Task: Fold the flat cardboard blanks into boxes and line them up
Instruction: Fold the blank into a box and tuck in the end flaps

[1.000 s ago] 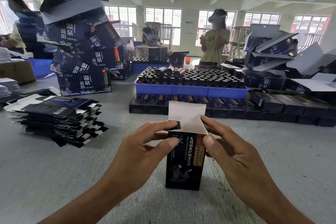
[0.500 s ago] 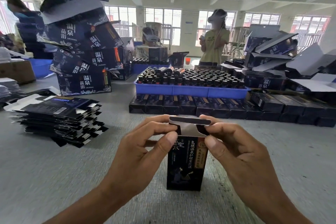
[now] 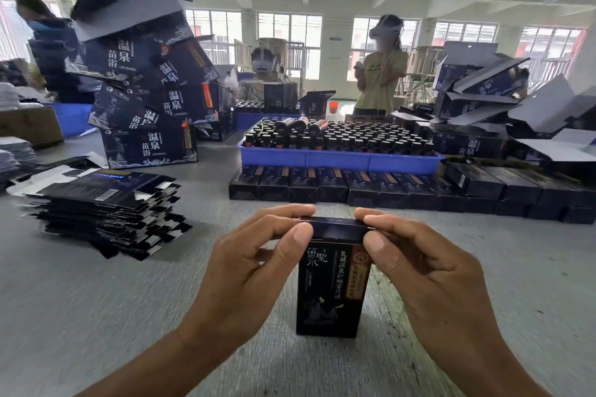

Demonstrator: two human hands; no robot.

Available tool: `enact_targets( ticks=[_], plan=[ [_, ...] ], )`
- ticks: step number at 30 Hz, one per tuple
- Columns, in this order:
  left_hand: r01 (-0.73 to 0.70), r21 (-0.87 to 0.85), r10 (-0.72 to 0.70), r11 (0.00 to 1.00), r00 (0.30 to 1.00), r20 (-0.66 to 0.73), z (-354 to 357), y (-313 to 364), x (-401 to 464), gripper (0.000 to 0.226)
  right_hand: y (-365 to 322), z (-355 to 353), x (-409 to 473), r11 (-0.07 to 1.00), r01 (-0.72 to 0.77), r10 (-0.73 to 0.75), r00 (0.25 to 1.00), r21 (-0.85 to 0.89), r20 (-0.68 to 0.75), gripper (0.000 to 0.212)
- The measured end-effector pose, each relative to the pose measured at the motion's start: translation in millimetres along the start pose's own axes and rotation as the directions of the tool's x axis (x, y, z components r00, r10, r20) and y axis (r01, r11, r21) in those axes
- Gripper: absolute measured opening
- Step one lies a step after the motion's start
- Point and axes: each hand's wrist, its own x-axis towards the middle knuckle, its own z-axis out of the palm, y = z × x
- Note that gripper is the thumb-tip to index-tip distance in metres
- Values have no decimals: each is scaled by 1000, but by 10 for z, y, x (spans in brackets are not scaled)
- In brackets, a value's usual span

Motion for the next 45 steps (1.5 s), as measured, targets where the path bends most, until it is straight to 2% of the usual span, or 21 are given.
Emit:
enact_targets(
  ticks=[6,8,10,13,17,23,32,37,41,45],
  plan=[
    [4,-11,-5,1000,999,-52,41,18,-11,20,13,2,9,1000,1,-1,1000,4,-1,24],
    [38,-58,-42,998,997,-67,45,19,-16,14,25,-1,11,1000,-3,3,1000,6,4,24],
    [39,-99,-45,994,997,-64,42,11,-18,18,34,-6,10,1000,-2,2,1000,6,11,23],
    [-14,-46,13,999,1000,-26,29,3,-17,32,46,-18,1,1000,3,-2,999,-15,35,23],
    [-84,66,85,994,996,-10,0,-27,-1,28,70,-29,3,998,19,-16,999,-60,45,26],
    [-68,41,68,997,998,-7,-21,-4,17,22,58,-35,21,990,58,-50,997,-131,64,25],
    [-17,16,18,1000,998,-57,14,15,33,17,47,-16,19,996,30,-26,998,-79,56,24],
    [-48,20,49,999,997,-54,9,7,38,24,15,-22,24,998,18,-14,998,-62,56,25],
    [-76,85,81,993,995,-50,5,13,37,23,-9,-22,28,1000,0,1,999,-19,50,23],
    [-105,119,112,987,993,-48,13,34,38,24,-15,-1,26,998,20,-17,999,-63,41,22]
  ],
)
